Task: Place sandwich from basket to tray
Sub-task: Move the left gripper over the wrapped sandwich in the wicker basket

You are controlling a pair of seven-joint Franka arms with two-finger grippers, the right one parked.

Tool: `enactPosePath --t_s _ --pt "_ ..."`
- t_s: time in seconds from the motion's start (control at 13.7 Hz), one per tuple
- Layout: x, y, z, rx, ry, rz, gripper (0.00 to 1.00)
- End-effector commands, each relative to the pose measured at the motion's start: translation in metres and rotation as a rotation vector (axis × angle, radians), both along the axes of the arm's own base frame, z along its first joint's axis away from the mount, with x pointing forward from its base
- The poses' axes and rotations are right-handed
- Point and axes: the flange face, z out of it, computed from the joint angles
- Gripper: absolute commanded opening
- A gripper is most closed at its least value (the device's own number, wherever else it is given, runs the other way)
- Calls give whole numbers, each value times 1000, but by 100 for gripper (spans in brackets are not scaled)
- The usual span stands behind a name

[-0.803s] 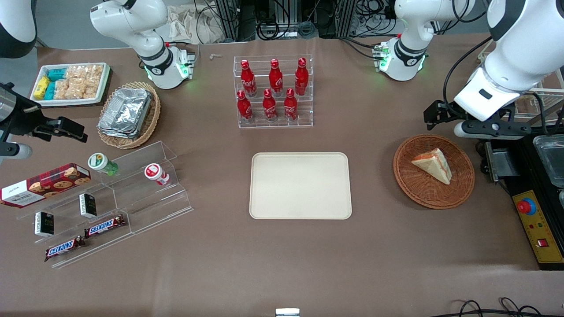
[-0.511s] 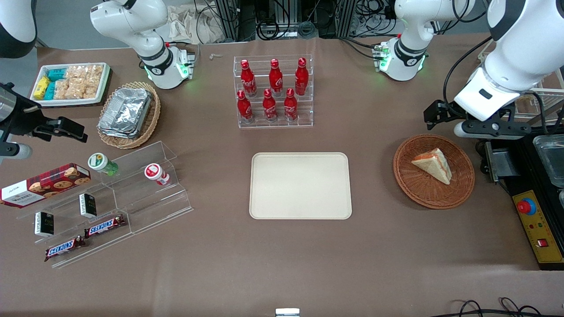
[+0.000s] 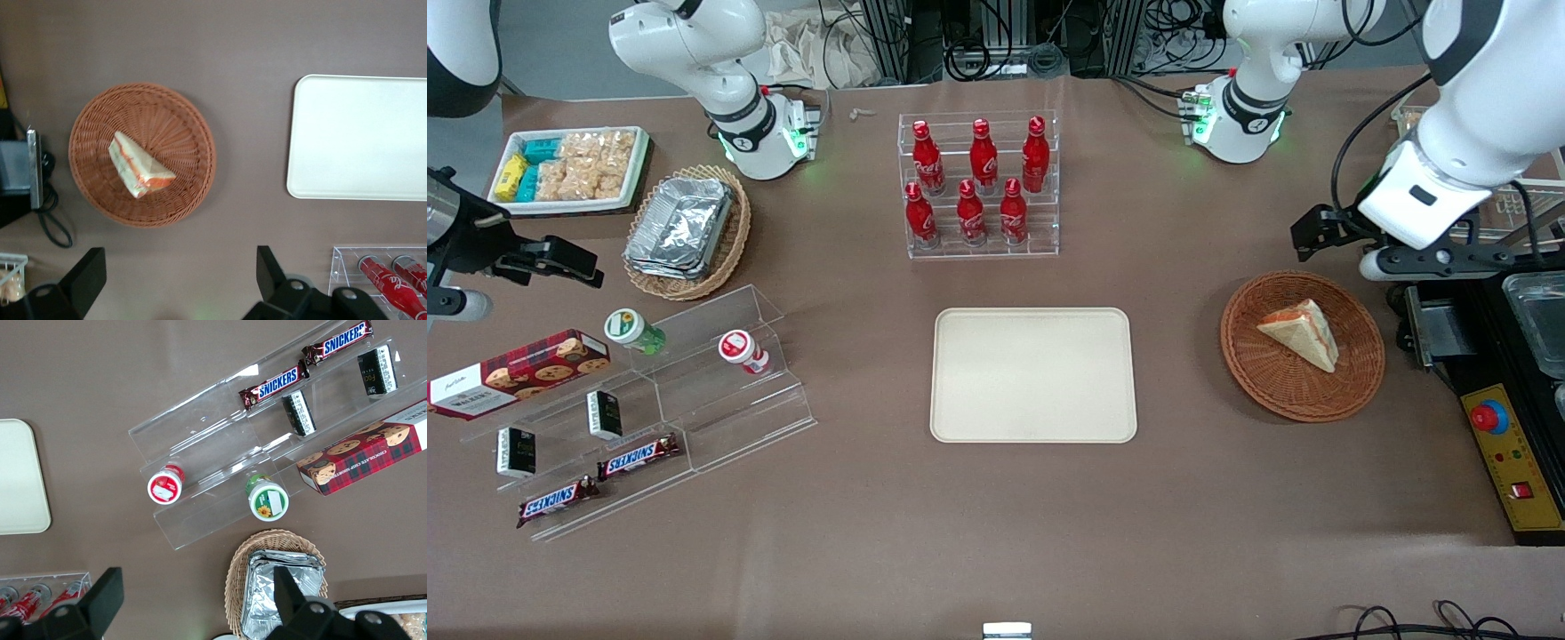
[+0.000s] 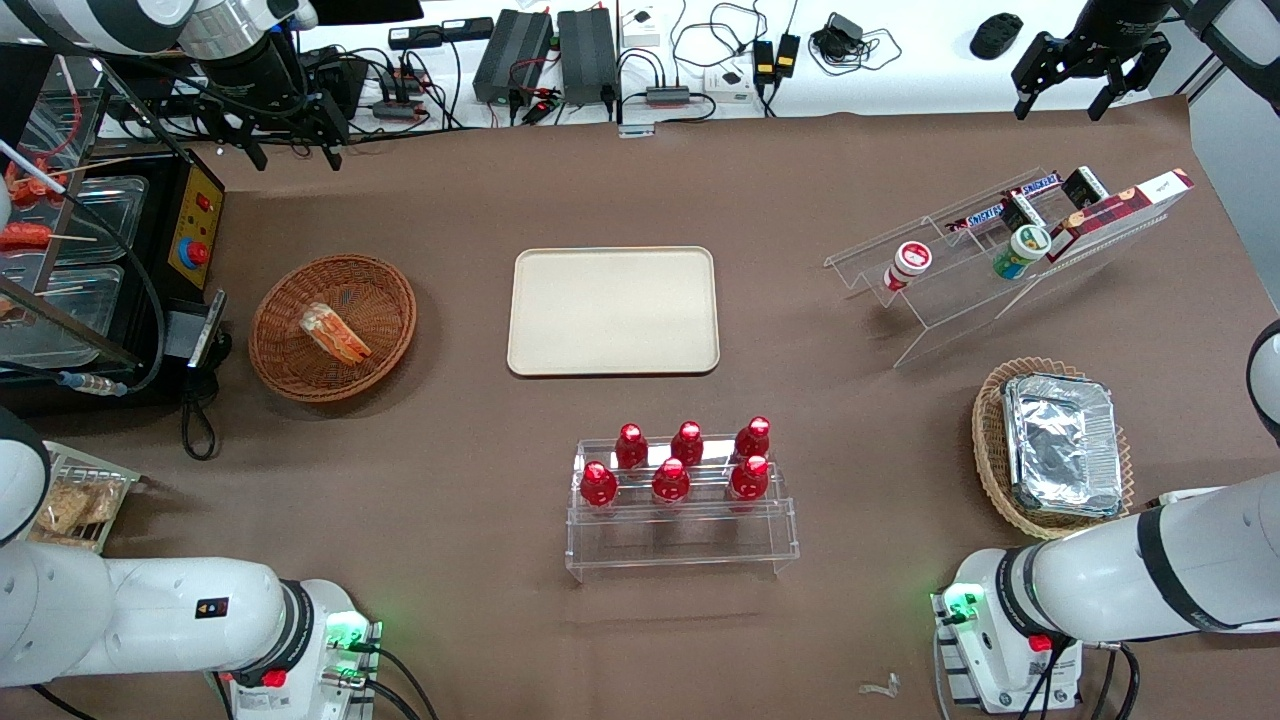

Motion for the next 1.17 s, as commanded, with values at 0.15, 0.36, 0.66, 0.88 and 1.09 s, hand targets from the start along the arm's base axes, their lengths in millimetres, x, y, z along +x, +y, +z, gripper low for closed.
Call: enactPosePath --t_s 0.15,0.36,0.66,0.88,1.09 --pt "-18 44 -20 26 38 194 100" --pt "-48 98 -42 -6 -10 351 100" --pt "-58 116 -93 -14 -44 492 100" --pt "-51 114 -131 -1 -63 600 100" --pt "-42 114 -179 11 -57 678 100"
